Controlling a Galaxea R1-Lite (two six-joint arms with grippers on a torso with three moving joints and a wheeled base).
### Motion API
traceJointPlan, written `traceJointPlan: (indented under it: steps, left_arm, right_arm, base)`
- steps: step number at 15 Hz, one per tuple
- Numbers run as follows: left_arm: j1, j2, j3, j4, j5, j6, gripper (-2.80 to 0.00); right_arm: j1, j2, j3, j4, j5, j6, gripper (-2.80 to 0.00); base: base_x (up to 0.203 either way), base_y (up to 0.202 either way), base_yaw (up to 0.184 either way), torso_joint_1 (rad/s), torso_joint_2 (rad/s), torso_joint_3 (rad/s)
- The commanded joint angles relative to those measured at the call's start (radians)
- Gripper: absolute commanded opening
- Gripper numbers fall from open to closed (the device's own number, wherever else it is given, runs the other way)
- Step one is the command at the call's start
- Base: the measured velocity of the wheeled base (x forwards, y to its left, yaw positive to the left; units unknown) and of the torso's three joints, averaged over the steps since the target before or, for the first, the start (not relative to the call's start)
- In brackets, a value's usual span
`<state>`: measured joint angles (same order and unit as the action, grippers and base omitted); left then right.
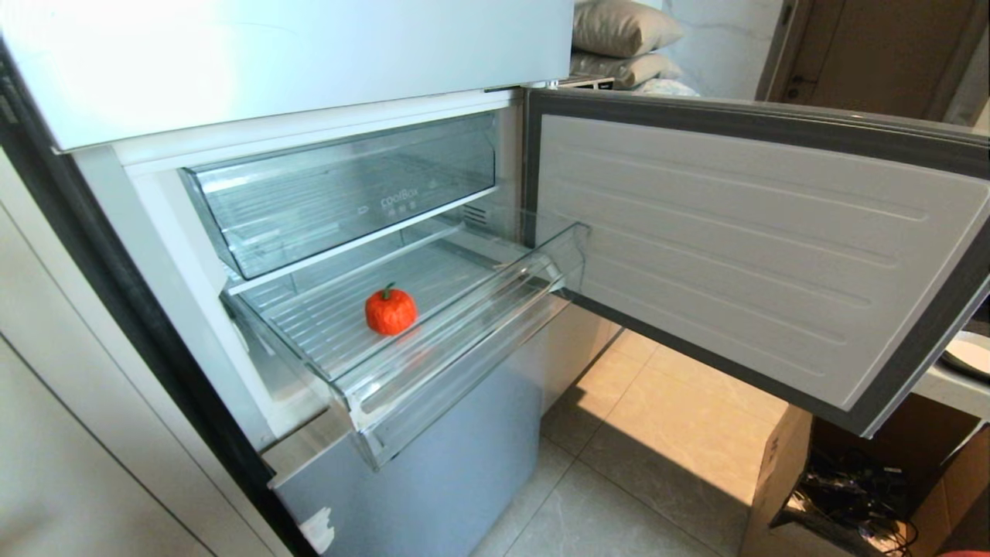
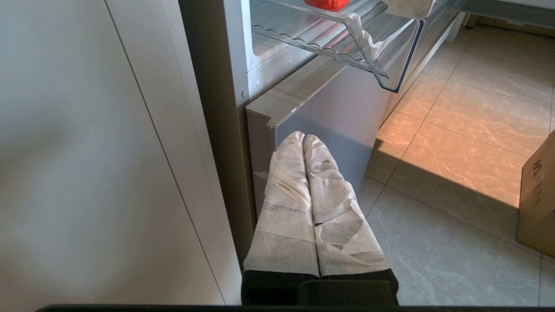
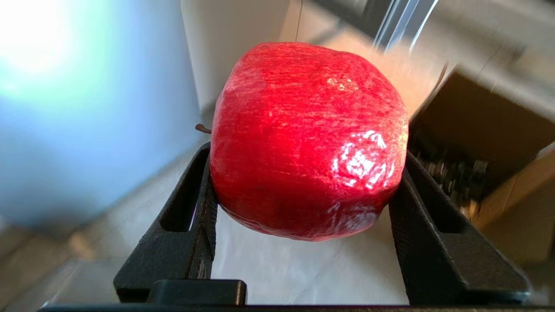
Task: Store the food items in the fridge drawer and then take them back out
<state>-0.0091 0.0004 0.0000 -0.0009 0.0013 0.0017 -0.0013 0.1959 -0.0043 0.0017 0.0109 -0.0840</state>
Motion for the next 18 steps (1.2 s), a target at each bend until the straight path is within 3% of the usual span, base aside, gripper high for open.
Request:
traceJointPlan:
  steps: [1, 8, 12, 18]
  left_arm:
    - [0.000, 0.000, 0.000, 0.000, 0.000, 0.001, -2.80]
    - [0.000, 0.001, 0.000, 0.000, 0.000, 0.000, -2.80]
    - [0.000, 0.000, 0.000, -0.001, 0.000, 0.000, -2.80]
    - [0.000, 0.000, 0.000, -0.001, 0.000, 0.000, -2.80]
  right_arm:
    - [0.005, -0.150, 0.003, -0.001, 0.001, -0.001, -2.80]
    - [0.004, -0.196, 0.004, -0.006, -0.011, 0.076, -2.80]
    - [0.004, -0.196, 0.004, -0.007, -0.009, 0.077, -2.80]
    - [0.004, -0.196, 0.004, -0.007, -0.009, 0.078, -2.80]
  base:
    - [0.000, 0.000, 0.000, 0.000, 0.00, 0.000]
    - [0.000, 0.000, 0.000, 0.000, 0.00, 0.000]
    - [0.000, 0.000, 0.000, 0.000, 0.00, 0.000]
    - [0.000, -0.005, 0.162, 0.002, 0.00, 0.003]
